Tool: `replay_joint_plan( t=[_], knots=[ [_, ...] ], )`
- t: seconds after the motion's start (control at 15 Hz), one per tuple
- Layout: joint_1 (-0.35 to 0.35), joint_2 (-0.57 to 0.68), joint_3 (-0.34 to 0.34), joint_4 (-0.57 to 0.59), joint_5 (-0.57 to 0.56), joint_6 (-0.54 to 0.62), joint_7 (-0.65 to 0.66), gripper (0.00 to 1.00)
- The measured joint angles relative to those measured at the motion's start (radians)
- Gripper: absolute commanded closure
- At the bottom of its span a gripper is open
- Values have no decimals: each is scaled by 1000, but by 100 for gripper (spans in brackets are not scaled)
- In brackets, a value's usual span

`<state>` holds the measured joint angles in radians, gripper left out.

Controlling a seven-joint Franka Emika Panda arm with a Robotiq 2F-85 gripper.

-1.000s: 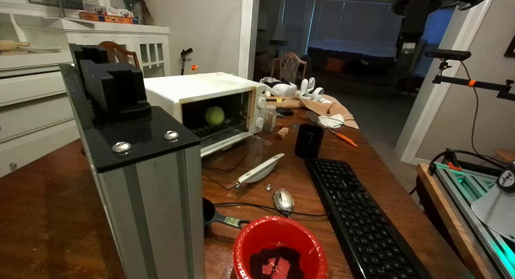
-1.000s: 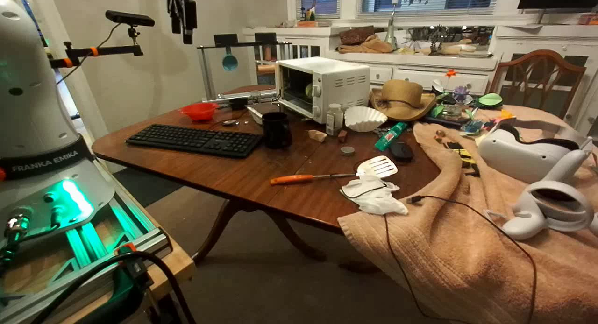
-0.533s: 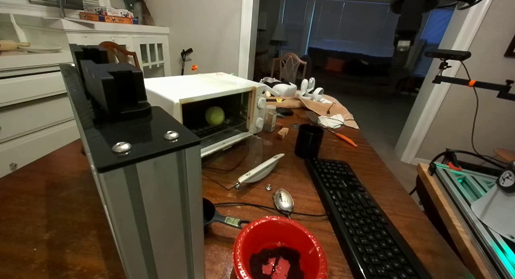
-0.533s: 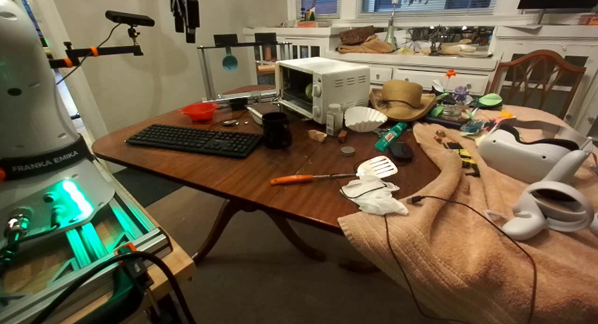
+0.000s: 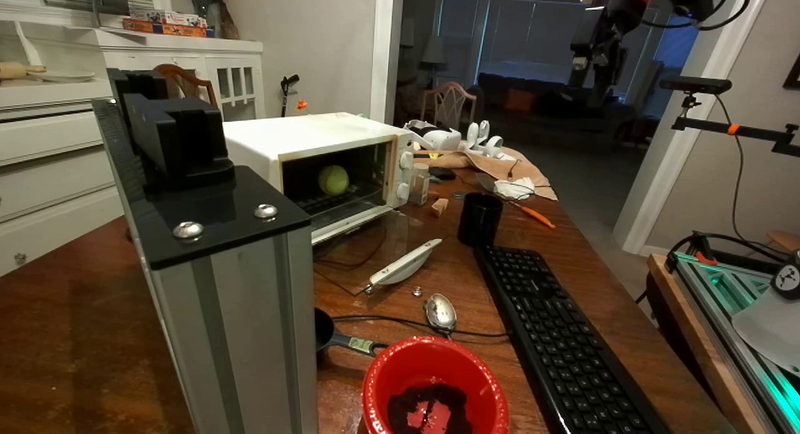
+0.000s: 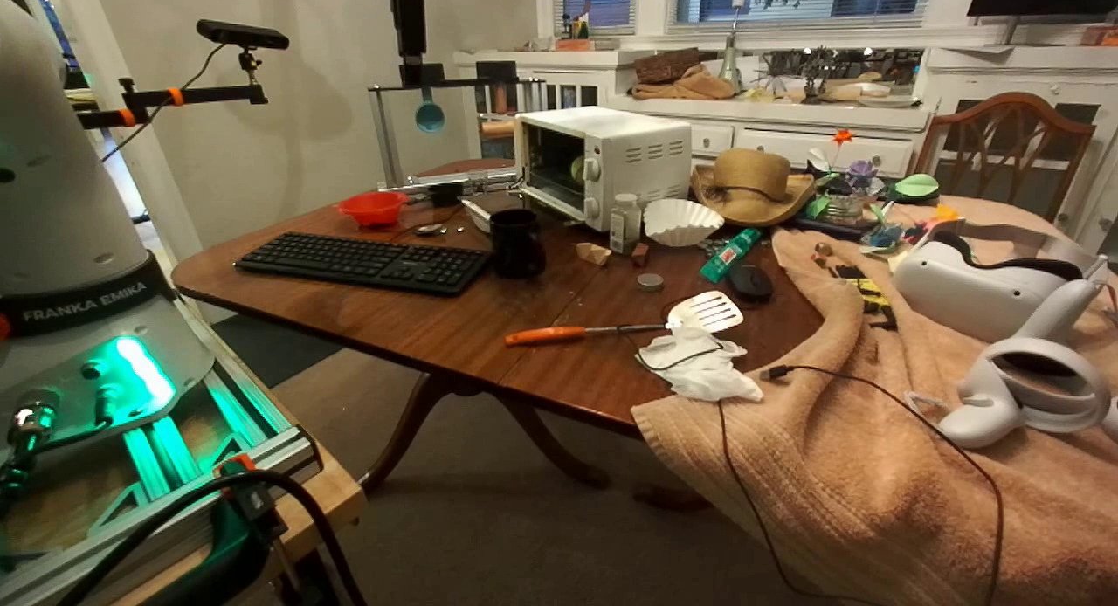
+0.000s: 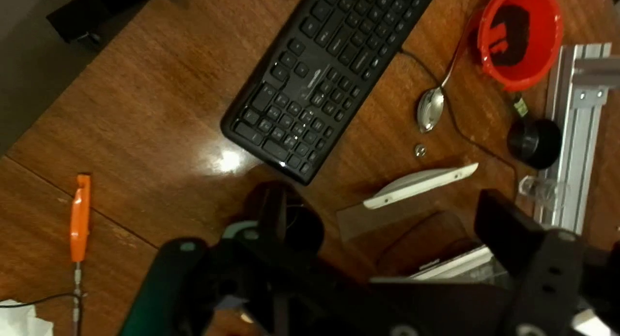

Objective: Use the spatula to push the green ball further into the microwave

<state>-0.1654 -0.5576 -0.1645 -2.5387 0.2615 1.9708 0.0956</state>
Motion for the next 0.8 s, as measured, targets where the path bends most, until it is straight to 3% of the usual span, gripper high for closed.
replay_joint_plan(
  t=[0.33,0.8],
  knots=[
    [-71,92,-93,3,0,132,-42,0],
    [-106,220,-159,9,14,284,-58,0]
  ],
)
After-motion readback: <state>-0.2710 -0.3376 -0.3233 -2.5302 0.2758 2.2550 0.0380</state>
